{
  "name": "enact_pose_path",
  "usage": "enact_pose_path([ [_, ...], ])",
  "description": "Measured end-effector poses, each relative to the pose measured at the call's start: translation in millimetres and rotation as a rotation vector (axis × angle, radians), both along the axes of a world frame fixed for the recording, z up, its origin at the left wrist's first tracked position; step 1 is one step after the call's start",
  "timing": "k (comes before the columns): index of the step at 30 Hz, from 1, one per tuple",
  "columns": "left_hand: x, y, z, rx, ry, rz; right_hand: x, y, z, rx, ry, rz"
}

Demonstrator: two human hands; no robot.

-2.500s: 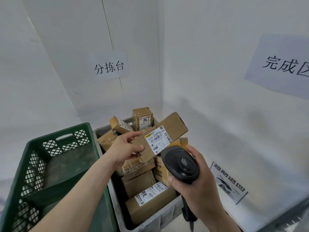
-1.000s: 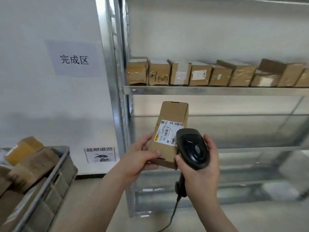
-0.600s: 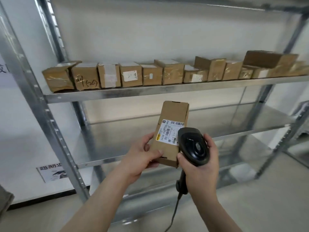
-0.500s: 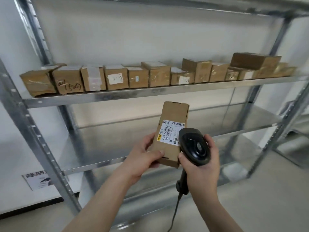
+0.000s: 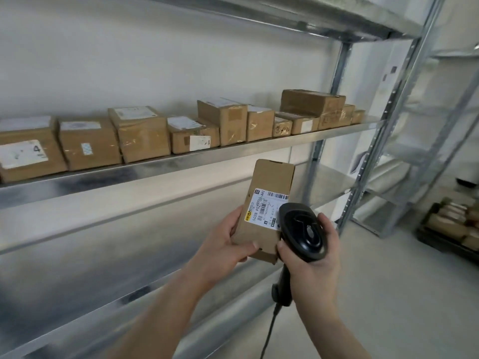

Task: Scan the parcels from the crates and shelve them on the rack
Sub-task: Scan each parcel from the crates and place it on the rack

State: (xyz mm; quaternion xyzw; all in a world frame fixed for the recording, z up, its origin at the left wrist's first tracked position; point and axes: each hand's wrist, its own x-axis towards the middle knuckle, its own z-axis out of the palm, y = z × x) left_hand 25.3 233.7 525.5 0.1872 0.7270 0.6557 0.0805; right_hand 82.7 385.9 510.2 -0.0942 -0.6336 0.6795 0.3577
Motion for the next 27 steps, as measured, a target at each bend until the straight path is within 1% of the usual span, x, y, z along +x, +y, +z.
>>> enact_pose_path([
  [5,-58,49,5,0.011,0.014,-0.130,-40,40,4,0.016,0.009,-0.132],
  [10,-102,95,10,-0.011,0.021,-0.217,-70,79,8,0.002,0.029,-0.234],
  [15,-137,141,13,-0.018,0.032,-0.271,-99,119,7,-0.006,0.036,-0.276],
  [20,-170,194,12,-0.006,0.026,-0.278,-130,170,7,0.005,0.069,-0.289],
  [27,-215,298,22,-0.012,0.017,-0.271,-187,279,4,-0.011,0.065,-0.279],
])
